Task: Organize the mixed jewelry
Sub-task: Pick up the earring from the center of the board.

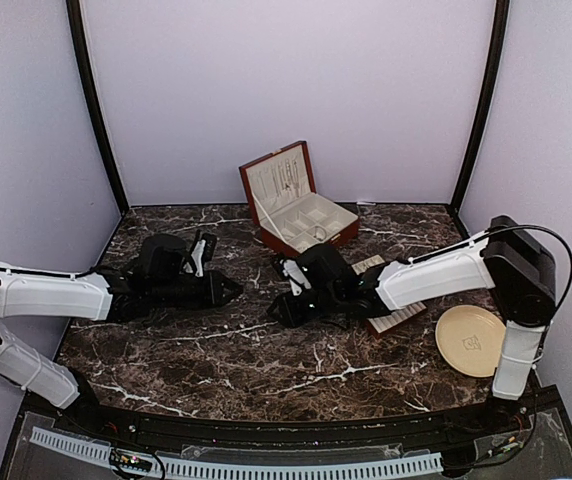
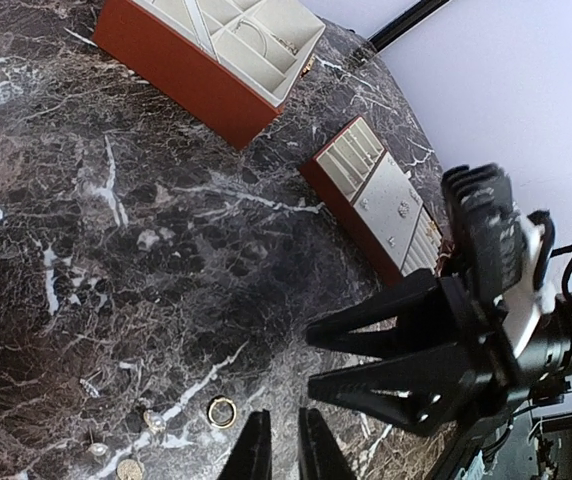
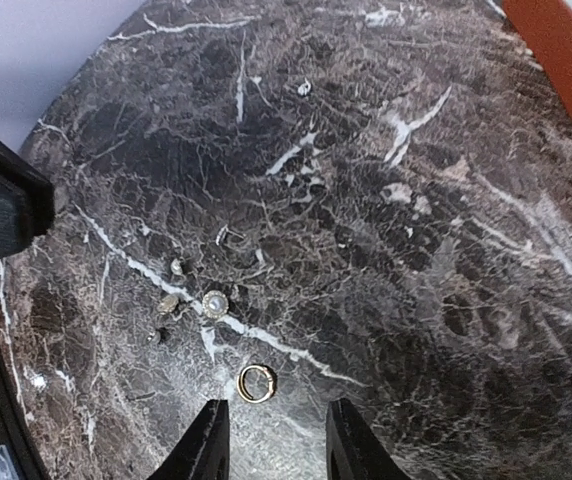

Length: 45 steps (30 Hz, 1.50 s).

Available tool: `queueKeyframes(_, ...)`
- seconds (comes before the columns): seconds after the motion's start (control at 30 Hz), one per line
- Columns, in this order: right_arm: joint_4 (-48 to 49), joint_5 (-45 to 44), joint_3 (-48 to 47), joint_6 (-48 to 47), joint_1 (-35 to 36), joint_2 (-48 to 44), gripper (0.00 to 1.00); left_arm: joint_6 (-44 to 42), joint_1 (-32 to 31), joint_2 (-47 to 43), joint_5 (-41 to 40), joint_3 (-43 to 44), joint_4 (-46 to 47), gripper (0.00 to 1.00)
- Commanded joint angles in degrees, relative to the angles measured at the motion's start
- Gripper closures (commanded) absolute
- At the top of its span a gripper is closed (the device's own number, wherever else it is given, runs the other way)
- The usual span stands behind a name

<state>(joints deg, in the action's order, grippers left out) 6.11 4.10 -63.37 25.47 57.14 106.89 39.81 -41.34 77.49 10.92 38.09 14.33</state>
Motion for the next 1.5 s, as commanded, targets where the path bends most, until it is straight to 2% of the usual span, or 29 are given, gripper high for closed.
queueKeyframes(0.0, -7.40, -3.31, -5.04, -5.50, 2.56, 3.99, 0.67, 0.57, 0.30, -0.39, 0.33, -1.49, -0.96, 0.88)
queueKeyframes(0.43, -11.02, -7.14, -13.24, -9.01, 4.37, 12.13, 0.74, 1.06, 0.38, -0.22, 0.17, -1.78, -0.95, 0.87)
queueKeyframes(1.07, -12.69, -9.80, -15.33, -12.08, 6.36, 15.73, 0.81, 1.68, 0.36, -2.25, 0.29, -2.97, -0.13, 0.86)
queueKeyframes(1.2, -13.30, -10.52, -15.64, -12.19, 6.70, 16.47, 0.86, 2.13, 0.30, -2.50, 0.40, -3.28, 0.39, 0.85)
queueKeyframes(1.4, -12.23, -14.02, -12.66, -10.82, 6.97, 14.58, 1.00, 2.16, 0.33, -2.52, 0.74, -3.28, 0.57, 0.83)
queueKeyframes(1.47, -10.74, -14.91, -10.91, -9.86, 6.95, 13.28, 1.00, 2.28, 0.32, -2.44, 1.01, -3.37, 0.76, 0.83)
